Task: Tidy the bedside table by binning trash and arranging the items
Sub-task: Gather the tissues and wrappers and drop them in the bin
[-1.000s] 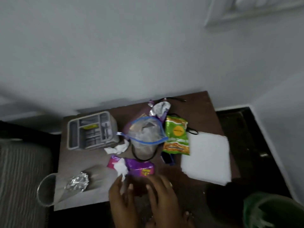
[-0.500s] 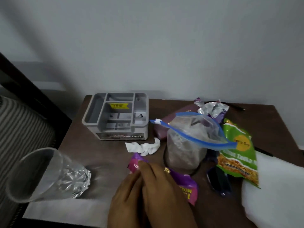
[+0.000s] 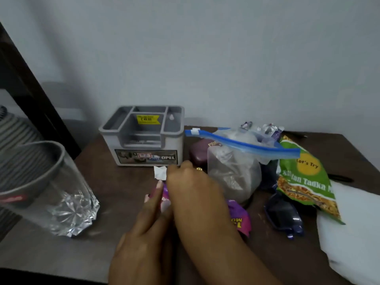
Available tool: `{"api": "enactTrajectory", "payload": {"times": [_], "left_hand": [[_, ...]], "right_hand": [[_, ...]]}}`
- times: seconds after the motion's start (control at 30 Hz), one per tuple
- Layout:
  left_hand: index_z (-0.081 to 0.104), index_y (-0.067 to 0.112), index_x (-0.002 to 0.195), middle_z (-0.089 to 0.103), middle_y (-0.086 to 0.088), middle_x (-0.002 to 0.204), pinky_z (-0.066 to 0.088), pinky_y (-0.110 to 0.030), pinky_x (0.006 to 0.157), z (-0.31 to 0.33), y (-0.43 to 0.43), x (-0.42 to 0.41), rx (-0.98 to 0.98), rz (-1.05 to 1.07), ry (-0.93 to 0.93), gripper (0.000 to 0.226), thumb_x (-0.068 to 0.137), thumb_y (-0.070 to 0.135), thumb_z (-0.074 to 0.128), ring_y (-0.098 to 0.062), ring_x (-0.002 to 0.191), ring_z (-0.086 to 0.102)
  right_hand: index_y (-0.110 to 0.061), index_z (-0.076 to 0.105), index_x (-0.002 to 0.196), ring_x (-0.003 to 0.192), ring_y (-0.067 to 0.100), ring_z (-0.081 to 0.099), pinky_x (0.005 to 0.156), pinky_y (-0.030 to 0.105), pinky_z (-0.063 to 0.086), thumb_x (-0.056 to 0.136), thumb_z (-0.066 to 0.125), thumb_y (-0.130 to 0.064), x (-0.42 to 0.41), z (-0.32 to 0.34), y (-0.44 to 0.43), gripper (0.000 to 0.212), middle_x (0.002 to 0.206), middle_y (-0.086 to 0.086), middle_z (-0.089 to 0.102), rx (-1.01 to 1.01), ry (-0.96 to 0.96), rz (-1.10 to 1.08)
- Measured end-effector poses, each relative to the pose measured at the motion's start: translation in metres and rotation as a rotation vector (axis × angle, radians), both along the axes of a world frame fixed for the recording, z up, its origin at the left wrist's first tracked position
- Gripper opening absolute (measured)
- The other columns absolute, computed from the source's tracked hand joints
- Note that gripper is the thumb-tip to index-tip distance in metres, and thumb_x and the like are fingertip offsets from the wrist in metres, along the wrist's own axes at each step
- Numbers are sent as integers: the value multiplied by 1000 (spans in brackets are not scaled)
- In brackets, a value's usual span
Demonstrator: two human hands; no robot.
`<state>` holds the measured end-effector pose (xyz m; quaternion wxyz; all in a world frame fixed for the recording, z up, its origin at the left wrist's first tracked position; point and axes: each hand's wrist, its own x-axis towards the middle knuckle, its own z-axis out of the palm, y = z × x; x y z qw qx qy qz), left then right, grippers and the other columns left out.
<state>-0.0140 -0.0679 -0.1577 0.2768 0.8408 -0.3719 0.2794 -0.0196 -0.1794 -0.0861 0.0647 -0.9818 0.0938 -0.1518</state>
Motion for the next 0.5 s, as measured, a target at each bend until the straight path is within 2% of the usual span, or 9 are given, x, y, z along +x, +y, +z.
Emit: {"api": "enactTrajectory", "payload": {"times": [0.07,0.1,0.13,0.17,0.23,0.3,0.37,0.43,0.5], "left_hand": [[54,45,106,27,24,149,41,-3,78,12,0,-4,-169,-73,148,25,89,46,35,-5,128,36],[61,45,96,43,18,143,35,1,86,19,-1,-5,-236,-70,219,26,89,48,36,-7,121,46],[65,43,89,55,12,134,34,0,90,31,-2,-9,-306,-47,280,25,86,48,41,-7,114,53],[68,39,88,62,8,126,37,-4,93,40,-2,-10,-401,-50,344,24,82,48,46,-7,110,57],[72,31,91,70,4,109,46,-19,94,59,-10,-17,-640,-149,560,36,73,57,56,-9,104,64],[77,25,83,76,0,89,56,-27,81,79,-32,-37,-890,-328,910,53,51,67,72,-14,89,70],[76,31,73,76,4,73,58,-21,65,93,-63,-70,-868,-460,1132,44,39,58,83,-10,71,69],[76,31,71,75,6,72,55,-15,59,107,-94,-115,-785,-643,1272,29,44,39,83,-6,68,68],[77,22,78,76,-1,79,57,-20,61,108,-120,-165,-663,-789,1466,17,64,30,70,-10,72,70]], "right_hand": [[-12,64,89,58,17,65,42,25,43,58,77,-5,-10,15,-1,34,78,7,63,55,-20,-77],[-16,64,78,47,16,62,35,24,35,47,80,-6,-19,23,-3,37,66,3,61,64,-108,-89],[-18,62,76,45,17,61,34,23,31,46,78,-7,-29,29,-5,36,63,0,60,85,-183,-52],[-21,61,79,49,19,62,36,24,35,53,74,-9,-42,34,-9,31,66,-1,61,102,-249,-15],[-27,63,87,63,16,66,46,32,51,72,61,-19,-74,43,-16,17,76,-6,66,185,-407,-34],[-29,65,95,76,6,67,63,31,56,80,54,-26,-110,48,-22,18,88,-11,71,297,-551,-93],[-29,65,106,89,-3,66,76,21,54,82,56,-28,-152,47,-28,26,103,-15,69,459,-690,-165],[-27,64,112,98,-2,64,83,23,54,84,59,-27,-198,41,-33,28,109,-15,68,623,-764,-280],[-23,66,110,99,2,64,84,23,53,85,61,-23,-251,23,-42,25,107,-15,67,549,-802,-461]]}}
